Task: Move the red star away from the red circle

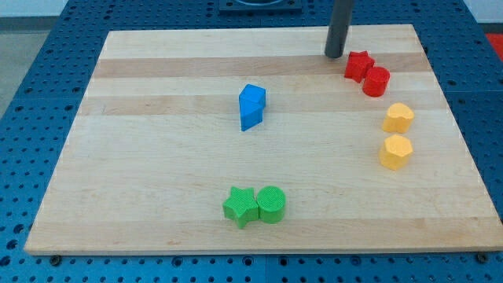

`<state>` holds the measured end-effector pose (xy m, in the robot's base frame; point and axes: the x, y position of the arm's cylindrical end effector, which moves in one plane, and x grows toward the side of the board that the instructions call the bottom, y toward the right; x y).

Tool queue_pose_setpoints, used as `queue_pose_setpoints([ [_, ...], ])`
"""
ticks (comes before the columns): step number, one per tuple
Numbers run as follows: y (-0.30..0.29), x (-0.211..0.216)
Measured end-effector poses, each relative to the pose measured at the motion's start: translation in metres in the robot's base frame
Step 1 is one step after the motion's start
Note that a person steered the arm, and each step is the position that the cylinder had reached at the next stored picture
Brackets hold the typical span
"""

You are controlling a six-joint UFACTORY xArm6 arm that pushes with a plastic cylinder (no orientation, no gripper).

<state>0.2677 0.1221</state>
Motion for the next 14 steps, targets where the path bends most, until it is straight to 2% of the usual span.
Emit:
queue_pose_setpoints([
  [1, -0.009, -0.006],
  [3, -0.019, 0.086],
  [4, 0.008, 0.090],
  [5, 0.036, 0.063],
  [7, 0.054, -0.005],
  [8, 0.053, -0.005],
  [9, 0.061, 0.013],
  [10, 0.090, 0.011],
  [14, 0.079, -0.010],
])
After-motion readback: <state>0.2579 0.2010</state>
